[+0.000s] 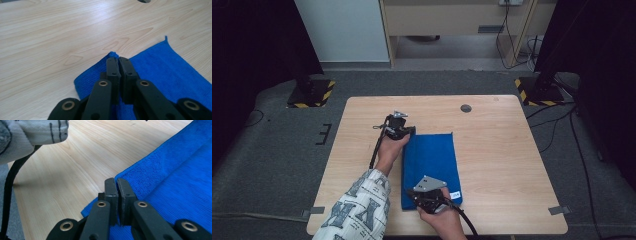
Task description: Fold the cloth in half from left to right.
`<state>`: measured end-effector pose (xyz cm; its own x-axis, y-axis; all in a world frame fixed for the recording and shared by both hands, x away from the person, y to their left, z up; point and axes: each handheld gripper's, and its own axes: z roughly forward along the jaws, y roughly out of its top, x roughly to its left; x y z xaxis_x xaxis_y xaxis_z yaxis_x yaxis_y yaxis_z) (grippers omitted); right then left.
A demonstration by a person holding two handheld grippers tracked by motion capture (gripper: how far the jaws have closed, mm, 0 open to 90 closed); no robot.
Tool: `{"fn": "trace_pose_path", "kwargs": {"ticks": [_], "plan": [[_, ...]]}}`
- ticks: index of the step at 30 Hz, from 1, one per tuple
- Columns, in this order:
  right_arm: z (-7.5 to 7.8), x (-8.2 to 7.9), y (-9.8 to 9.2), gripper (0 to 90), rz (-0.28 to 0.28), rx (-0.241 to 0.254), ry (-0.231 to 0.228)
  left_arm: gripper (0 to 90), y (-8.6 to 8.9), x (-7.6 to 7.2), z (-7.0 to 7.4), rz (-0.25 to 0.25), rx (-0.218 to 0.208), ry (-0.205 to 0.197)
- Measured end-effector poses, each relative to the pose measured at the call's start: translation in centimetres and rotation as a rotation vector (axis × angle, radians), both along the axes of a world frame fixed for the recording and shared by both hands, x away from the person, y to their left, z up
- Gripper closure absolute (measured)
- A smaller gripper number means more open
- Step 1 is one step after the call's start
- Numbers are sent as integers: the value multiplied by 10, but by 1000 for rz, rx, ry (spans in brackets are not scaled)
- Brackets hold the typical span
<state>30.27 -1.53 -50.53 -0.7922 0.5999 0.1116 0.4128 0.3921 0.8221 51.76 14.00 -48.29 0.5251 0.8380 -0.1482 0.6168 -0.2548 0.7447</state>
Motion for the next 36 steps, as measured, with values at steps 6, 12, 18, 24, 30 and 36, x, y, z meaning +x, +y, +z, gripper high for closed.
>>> {"fn": "trace_pose_path", "kwargs": {"ticks": [6,12,18,24,30,36], "plan": [[3,2,-24,874,-24,47,7,867,-20,0,3,-11,18,8],[4,-1,-46,874,-42,49,-3,867,-41,0,9,-16,41,-6],[-1,-7,-69,874,-75,56,9,869,-60,-2,6,-25,71,0],[-2,-8,-86,873,-95,42,0,868,-75,-2,3,-31,75,4],[-2,-9,-93,869,-94,36,2,868,-88,-1,-1,-36,45,7],[-4,-11,-93,864,-86,22,9,868,-97,-1,-4,-43,48,11]]}}
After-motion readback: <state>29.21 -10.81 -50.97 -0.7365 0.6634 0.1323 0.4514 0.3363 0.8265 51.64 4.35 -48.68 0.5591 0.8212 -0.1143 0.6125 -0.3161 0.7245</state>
